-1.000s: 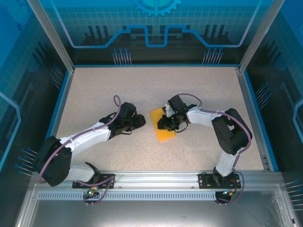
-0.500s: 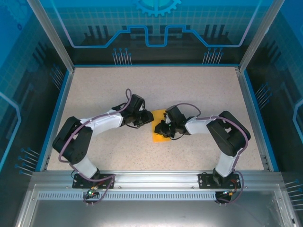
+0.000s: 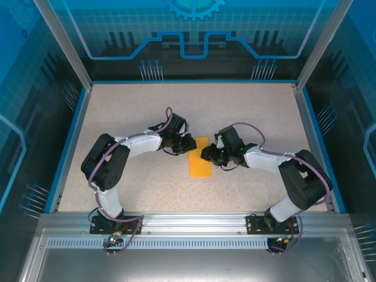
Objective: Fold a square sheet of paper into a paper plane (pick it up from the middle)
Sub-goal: Third fold the triangle at the center of the table.
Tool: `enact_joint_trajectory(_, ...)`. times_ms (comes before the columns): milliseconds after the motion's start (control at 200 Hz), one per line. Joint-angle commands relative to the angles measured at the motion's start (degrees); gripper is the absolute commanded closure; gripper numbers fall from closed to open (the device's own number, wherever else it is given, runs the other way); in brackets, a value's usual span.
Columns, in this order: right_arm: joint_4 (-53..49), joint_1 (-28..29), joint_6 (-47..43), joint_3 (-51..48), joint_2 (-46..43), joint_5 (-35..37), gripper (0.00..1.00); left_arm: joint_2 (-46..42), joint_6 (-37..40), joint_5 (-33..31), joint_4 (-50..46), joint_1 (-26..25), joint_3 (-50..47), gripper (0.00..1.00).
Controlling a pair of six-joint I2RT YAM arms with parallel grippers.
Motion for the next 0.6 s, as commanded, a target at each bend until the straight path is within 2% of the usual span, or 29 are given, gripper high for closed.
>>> enact_joint_trajectory(0, -4.53, -2.05, -4.43, -1.36, -0.61, -0.68, 0.66, 1.40, 2.76, 0.56, -1.47, 1.04, 1.93, 0.84)
enact_joint_trajectory(595, -7.36, -5.36, -10.18, 1.78, 3.75, -2.09, 0.58, 8.67, 5.44, 2.85, -1.44, 5.11, 3.91, 0.86)
